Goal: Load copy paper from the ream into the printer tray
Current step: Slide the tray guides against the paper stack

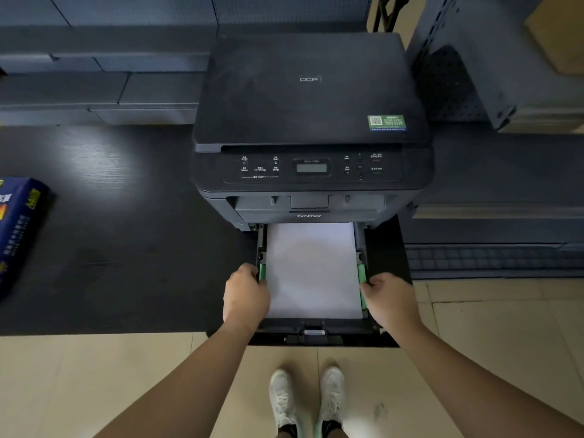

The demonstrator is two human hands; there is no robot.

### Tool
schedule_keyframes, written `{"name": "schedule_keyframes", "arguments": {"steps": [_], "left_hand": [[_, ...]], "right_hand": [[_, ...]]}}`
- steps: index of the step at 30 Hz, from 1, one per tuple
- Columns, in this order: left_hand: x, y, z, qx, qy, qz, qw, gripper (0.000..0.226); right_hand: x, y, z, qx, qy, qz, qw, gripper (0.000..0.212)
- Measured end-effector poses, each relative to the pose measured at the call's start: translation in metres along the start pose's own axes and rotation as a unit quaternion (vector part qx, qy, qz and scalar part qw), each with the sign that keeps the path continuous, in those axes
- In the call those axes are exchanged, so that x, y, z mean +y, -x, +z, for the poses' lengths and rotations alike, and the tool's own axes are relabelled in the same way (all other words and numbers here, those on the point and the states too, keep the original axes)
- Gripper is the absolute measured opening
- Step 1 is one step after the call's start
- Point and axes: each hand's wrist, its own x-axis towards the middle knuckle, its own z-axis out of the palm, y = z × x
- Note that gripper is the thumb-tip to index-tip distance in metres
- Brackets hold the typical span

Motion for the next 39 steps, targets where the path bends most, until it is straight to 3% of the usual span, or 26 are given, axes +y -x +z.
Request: {"name": "schedule_keyframes", "arguments": {"steps": [8, 20, 39], "left_hand": [[-0.008, -0.013, 0.011, 0.01, -0.003, -0.025, 1.0, 0.028], [-0.011, -0.013, 0.011, 0.029, 0.021, -0.034, 0.999, 0.021], [-0.012, -0.014, 0.014, 0.021, -0.01, -0.012, 1.0, 0.02]], "right_hand": [[0.003, -0.007, 0.016, 0.009, -0.005, 0.028, 1.0, 0.017], [0.015, -0.012, 0.022, 0.021, -0.044, -0.011, 0.999, 0.011], [0.009, -0.01, 0.023, 0.018, -0.06, 0.006, 0.998, 0.012]]}}
